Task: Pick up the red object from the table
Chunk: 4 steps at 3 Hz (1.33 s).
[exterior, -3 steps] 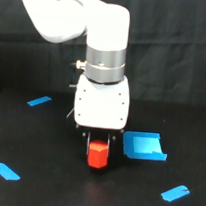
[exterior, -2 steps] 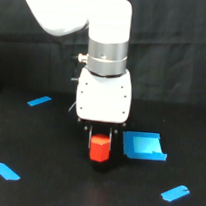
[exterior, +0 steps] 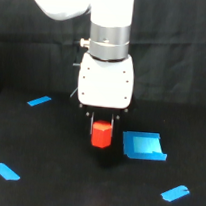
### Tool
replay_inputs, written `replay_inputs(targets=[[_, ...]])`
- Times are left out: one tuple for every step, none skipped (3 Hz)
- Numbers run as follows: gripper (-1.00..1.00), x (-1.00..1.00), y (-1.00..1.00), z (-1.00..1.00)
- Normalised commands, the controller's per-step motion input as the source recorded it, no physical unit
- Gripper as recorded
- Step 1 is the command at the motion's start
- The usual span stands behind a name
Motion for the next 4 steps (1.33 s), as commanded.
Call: replay_inputs(targets=[[-0.99,0.1,0.17,0.99],[-0.99,0.18,0.26,0.99],[-1.0,0.13,0.17,0.96],[-0.99,0.07,0.07,0.79]])
